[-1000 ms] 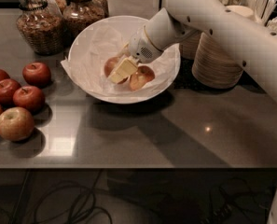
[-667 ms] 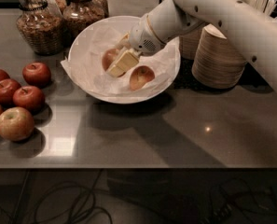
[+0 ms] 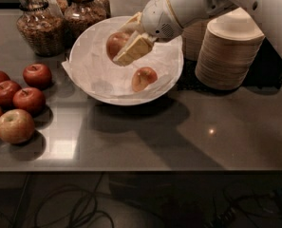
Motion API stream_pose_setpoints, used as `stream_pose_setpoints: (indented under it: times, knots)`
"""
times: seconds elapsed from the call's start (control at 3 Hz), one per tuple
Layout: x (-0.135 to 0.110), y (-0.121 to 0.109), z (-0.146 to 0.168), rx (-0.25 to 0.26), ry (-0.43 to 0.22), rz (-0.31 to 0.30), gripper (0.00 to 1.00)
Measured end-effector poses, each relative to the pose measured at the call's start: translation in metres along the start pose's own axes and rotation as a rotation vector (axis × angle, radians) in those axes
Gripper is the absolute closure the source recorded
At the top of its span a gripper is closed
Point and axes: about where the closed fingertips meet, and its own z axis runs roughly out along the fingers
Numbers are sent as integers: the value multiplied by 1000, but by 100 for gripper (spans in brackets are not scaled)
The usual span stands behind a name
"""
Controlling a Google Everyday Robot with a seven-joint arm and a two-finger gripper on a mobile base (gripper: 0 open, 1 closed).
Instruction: Pick apple from white bowl
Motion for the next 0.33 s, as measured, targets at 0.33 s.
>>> stream_pose_setpoints:
  times: [0.33]
  knots:
    - [-20,8,-30,9,-29,-73,100]
